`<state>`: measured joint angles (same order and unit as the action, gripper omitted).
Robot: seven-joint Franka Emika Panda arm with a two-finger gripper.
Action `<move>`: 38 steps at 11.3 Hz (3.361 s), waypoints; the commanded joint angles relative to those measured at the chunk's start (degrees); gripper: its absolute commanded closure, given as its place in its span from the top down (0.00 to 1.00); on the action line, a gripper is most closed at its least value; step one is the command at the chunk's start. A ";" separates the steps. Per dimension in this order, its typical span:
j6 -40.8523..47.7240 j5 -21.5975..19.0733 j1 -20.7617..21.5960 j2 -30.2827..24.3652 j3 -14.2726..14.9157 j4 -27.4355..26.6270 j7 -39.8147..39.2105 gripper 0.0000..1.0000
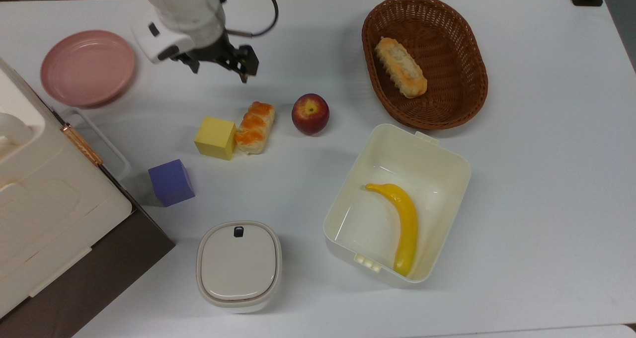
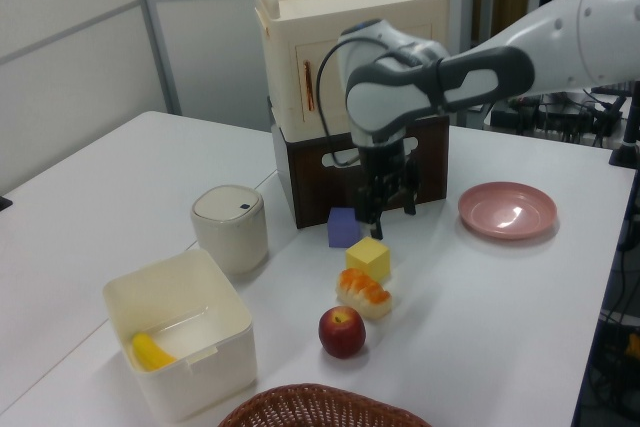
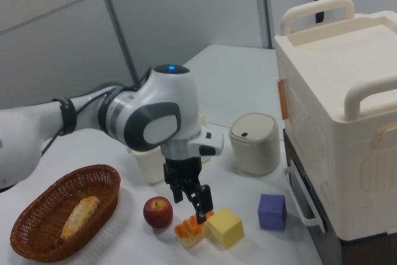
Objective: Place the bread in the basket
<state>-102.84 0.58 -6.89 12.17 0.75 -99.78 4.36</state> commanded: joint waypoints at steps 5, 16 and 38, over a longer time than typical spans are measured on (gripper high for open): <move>-12.99 -0.76 2.76 8.74 -2.33 -3.76 17.52 1.00; -4.32 2.23 3.81 6.47 -2.95 -0.34 15.43 0.41; 13.54 5.48 9.62 1.37 -23.96 4.32 22.36 1.00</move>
<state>-88.87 3.63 1.55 14.35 -24.15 -96.14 26.74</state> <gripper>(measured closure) 0.048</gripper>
